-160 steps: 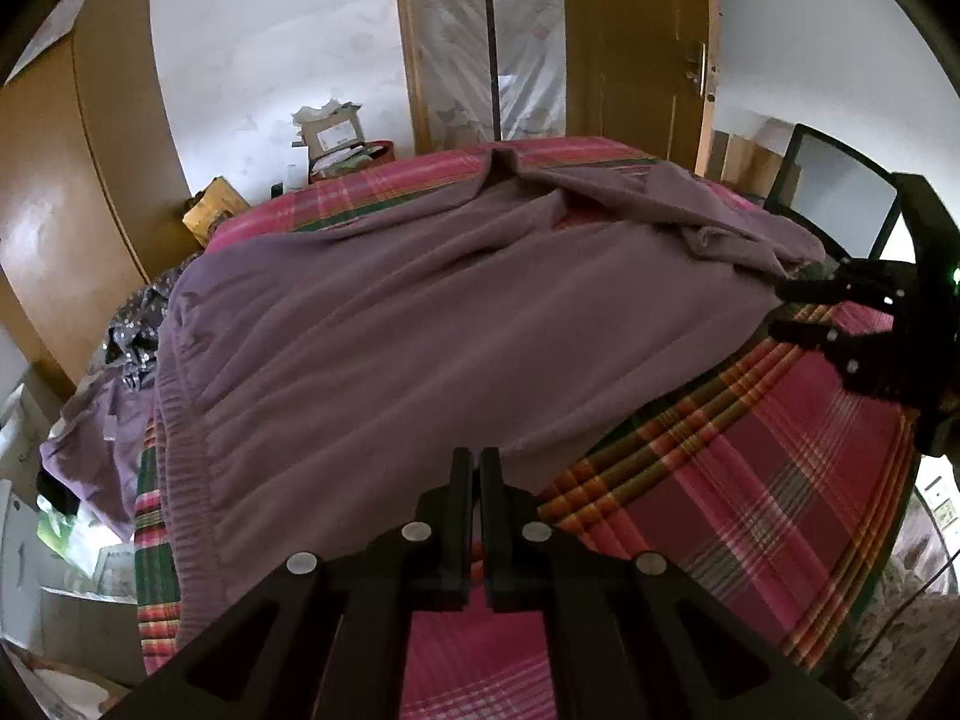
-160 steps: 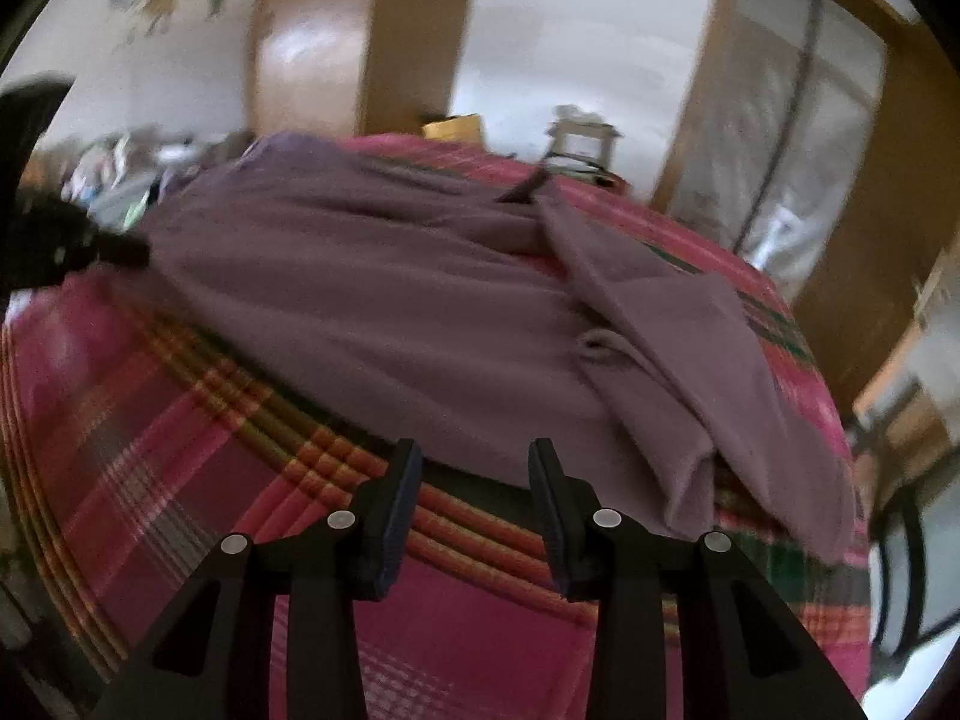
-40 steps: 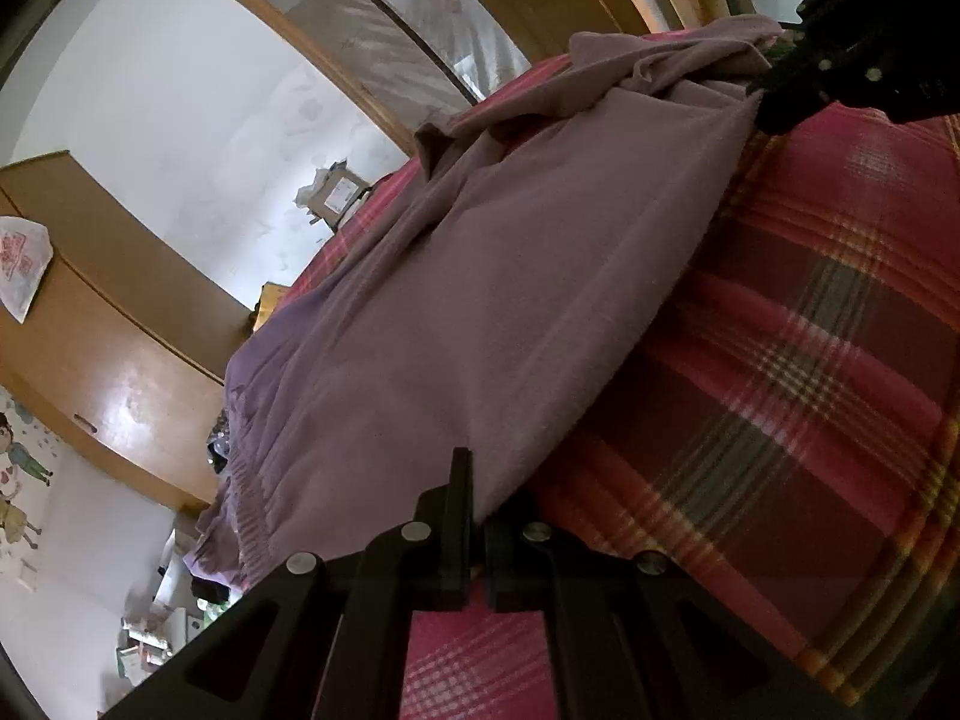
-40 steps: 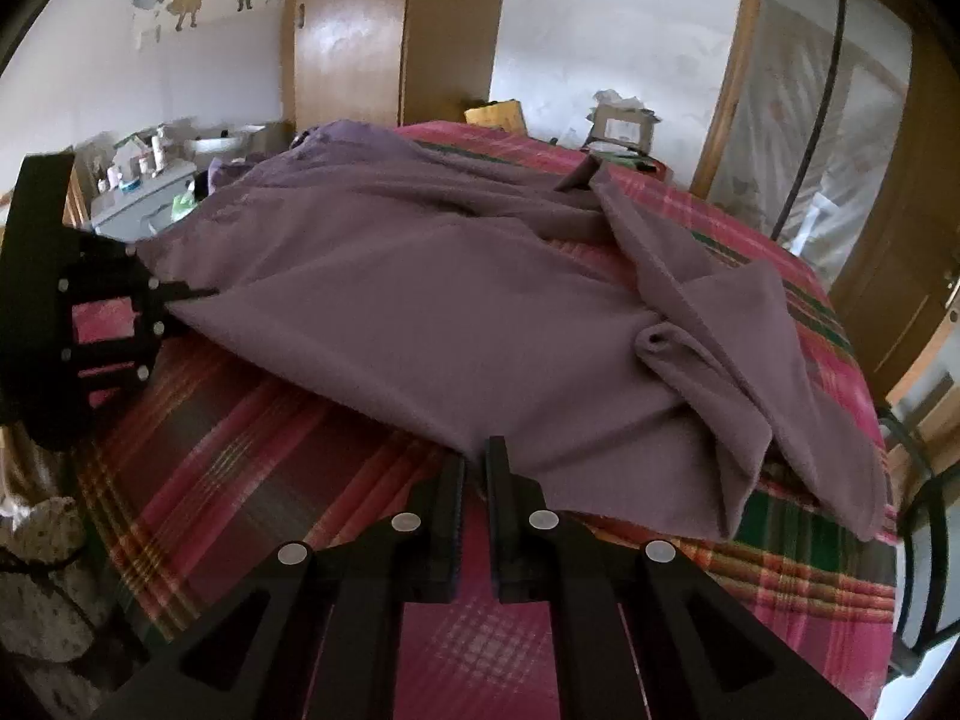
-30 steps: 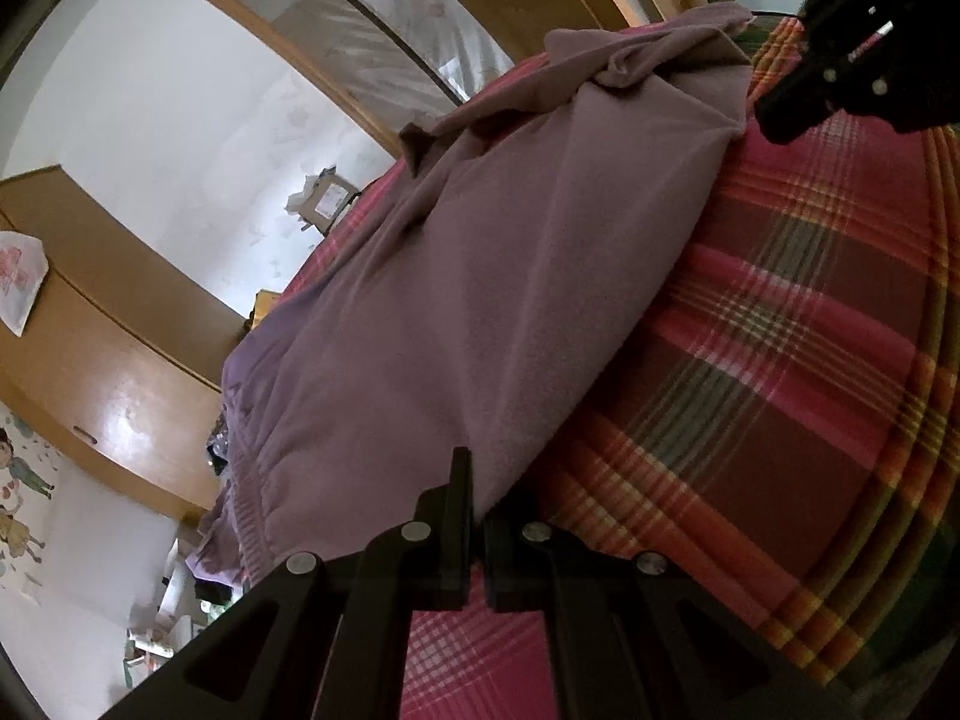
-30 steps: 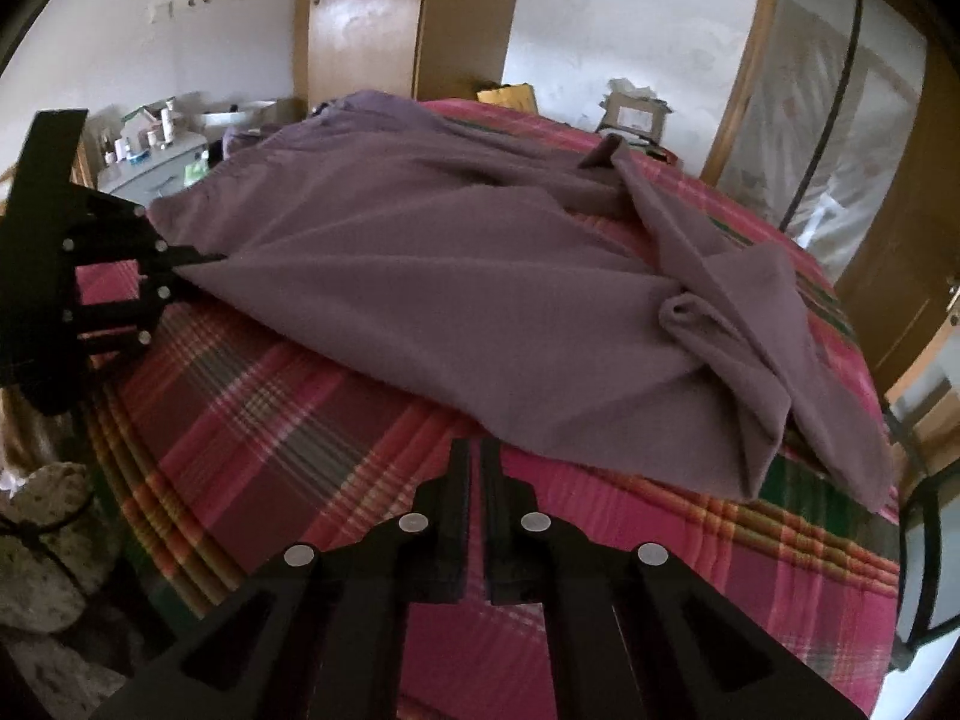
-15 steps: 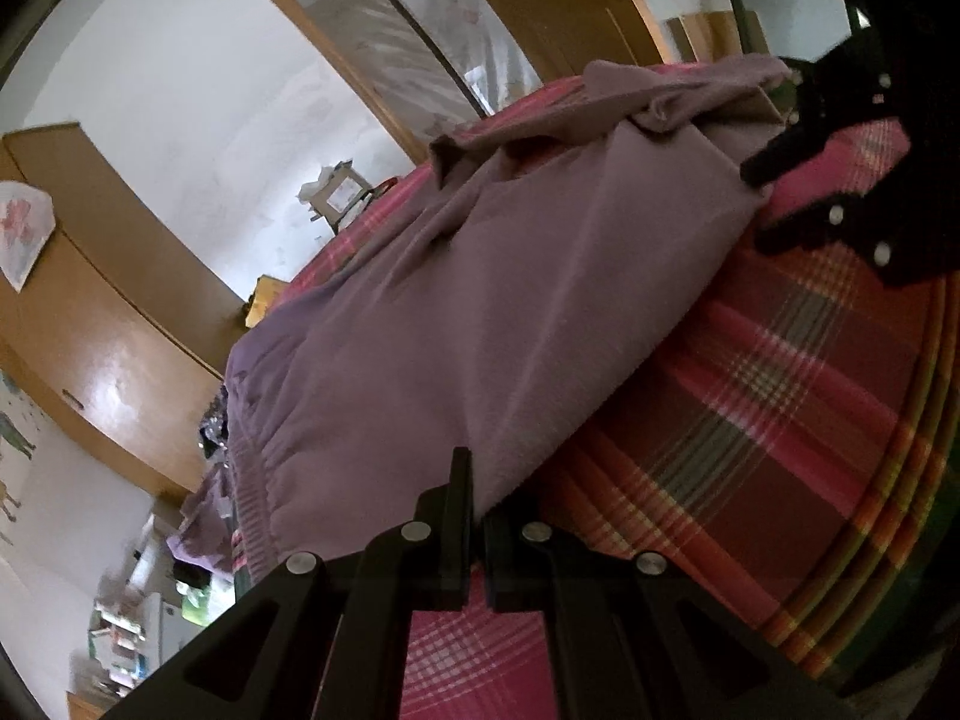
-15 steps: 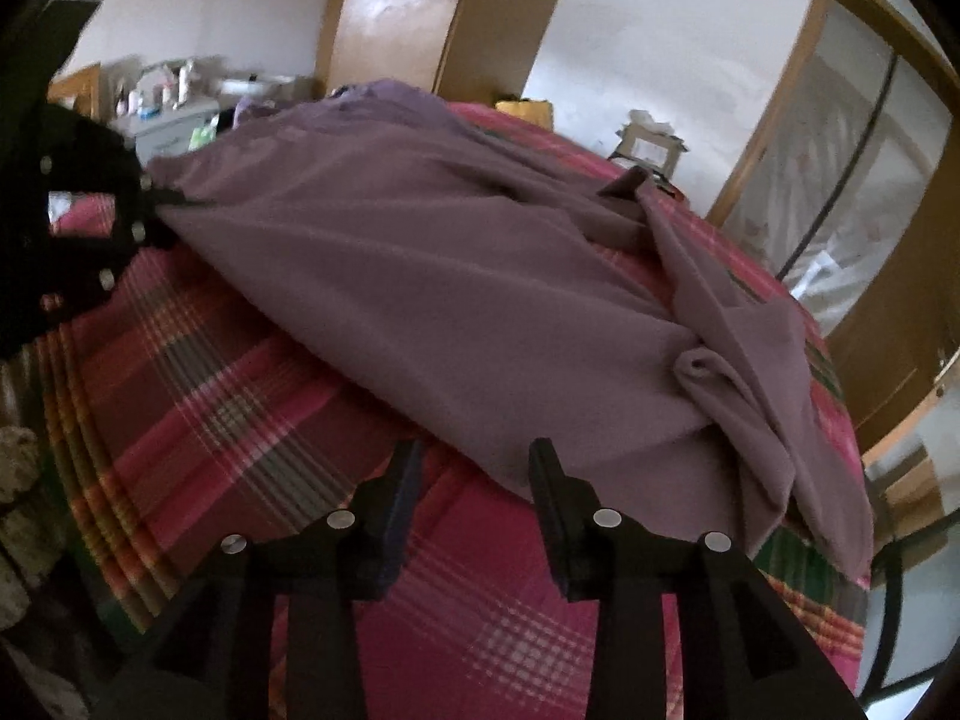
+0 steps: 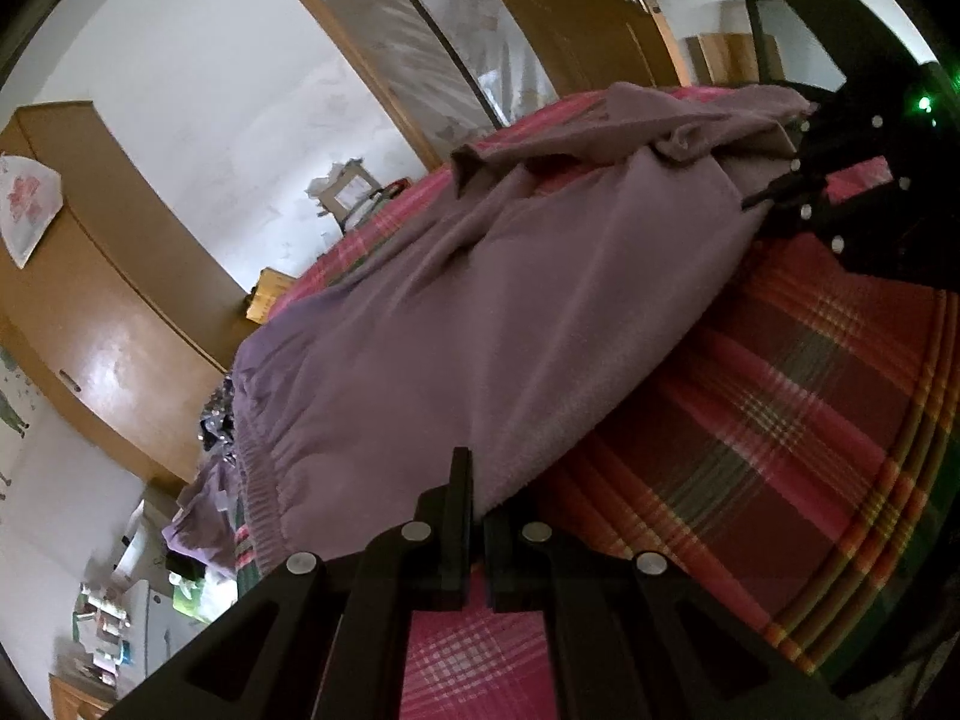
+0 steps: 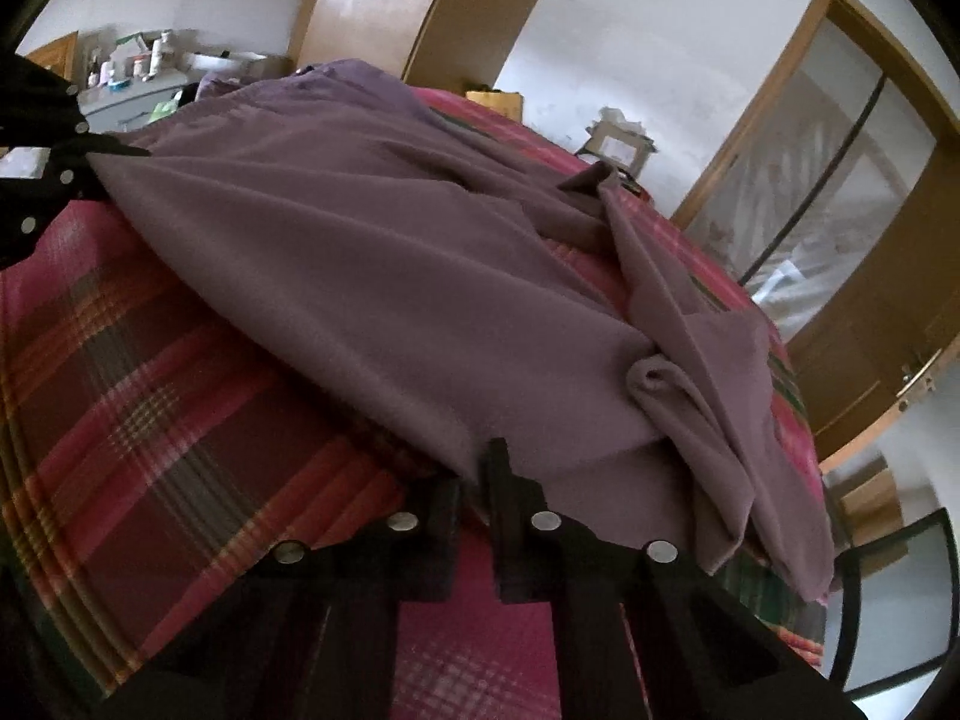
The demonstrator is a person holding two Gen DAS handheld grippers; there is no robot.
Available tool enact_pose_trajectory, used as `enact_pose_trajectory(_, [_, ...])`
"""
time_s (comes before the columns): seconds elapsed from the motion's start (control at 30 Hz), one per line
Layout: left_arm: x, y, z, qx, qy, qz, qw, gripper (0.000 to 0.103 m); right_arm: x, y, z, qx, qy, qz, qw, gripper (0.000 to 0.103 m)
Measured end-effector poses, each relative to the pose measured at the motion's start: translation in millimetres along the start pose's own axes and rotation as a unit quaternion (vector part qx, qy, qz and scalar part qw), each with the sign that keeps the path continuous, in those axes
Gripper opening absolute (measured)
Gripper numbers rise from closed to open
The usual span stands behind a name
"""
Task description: Fold clothes
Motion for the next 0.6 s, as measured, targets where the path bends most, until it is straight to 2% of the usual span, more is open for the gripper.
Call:
enact_pose_trajectory(0.33, [-19,-1,-2,-0.007,0.004,0.022,0.9997,0.002,-9,-21,11,0.009,0.009,0.000,1.000,0.003])
enact_pose_trajectory(0.6, [-30,7,-10,-0.003,0.028,0.035,0.9990,0.002,-10,-12,13,0.019,0.018,0.009,1.000,0.003])
Point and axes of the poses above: each gripper's, at about its wrist camera, not at the fingertips, and y roughly the way its jaws point, z to its left, x to its top, the point moved 10 cm from there along y, roughly the way its jaws point, and after that the axes turned 7 degrees about -y, right-handed, at the moved point
